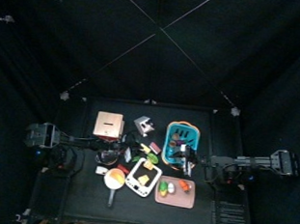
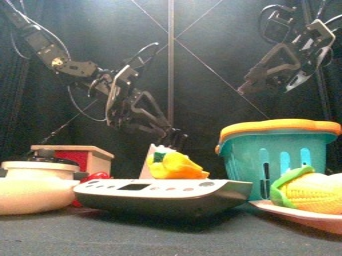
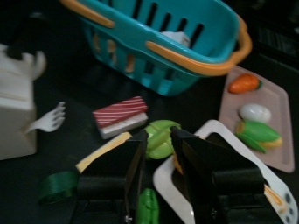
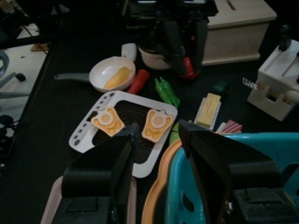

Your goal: Grab squash half

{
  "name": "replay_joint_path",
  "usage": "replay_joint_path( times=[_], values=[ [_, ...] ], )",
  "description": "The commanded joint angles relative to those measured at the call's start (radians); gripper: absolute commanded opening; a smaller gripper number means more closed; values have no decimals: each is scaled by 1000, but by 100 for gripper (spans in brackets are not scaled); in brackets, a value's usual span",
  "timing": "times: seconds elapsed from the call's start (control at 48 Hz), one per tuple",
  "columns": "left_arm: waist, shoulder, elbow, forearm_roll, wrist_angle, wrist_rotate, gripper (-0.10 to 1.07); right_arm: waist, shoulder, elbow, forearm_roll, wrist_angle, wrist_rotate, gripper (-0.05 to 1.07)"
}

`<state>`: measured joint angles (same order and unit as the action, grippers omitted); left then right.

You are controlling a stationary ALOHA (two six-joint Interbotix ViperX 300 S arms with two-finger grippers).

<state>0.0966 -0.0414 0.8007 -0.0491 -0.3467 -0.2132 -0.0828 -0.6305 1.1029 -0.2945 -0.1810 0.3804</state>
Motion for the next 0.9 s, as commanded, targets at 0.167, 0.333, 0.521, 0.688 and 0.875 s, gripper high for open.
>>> replay_joint_path(
  times=[0.167,0.333,0.521,0.688,0.875],
  values=[
    [-83,41,-110,72,153,2,79,6,-5,-8,0,-6,2,79],
    [-86,103,-181,167,319,2,93,6,-3,-6,0,-6,2,79],
    [-81,143,-262,308,445,-2,98,6,-2,-6,6,-6,3,79],
    [-84,170,-314,414,499,-2,98,8,-2,-5,2,-6,2,79],
    [-87,224,-347,431,508,-3,98,8,-2,0,0,-3,2,79]
  ],
)
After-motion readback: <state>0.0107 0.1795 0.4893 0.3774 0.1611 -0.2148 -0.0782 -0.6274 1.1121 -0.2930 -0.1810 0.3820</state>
